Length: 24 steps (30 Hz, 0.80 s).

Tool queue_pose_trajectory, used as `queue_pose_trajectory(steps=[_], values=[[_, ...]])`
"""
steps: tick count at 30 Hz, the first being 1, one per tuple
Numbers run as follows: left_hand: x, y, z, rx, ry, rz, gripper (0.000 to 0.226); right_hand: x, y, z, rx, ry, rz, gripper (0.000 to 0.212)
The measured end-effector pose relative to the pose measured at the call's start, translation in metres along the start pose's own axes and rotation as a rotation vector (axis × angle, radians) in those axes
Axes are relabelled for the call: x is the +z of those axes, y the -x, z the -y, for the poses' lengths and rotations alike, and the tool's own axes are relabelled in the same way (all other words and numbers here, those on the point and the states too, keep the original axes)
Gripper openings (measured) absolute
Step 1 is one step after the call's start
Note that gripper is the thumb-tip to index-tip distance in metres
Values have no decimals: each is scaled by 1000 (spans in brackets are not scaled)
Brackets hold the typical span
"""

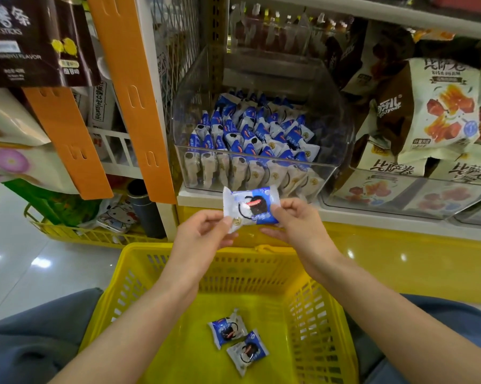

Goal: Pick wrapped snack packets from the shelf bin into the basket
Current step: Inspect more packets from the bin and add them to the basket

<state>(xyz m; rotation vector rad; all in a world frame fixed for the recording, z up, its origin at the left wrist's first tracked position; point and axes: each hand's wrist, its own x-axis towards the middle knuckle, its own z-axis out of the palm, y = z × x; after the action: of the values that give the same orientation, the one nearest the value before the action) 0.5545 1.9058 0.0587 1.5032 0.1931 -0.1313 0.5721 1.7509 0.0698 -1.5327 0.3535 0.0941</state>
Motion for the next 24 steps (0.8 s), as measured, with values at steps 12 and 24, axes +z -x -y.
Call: queue_pose_trajectory(steps=[12,24], values=[[-7,-8,11,388,-518,-106,23,7,11,-23,-411,825,141,45],[2,1,7,476,-553,-46,13,15,12,-16,-446,490,154,9]])
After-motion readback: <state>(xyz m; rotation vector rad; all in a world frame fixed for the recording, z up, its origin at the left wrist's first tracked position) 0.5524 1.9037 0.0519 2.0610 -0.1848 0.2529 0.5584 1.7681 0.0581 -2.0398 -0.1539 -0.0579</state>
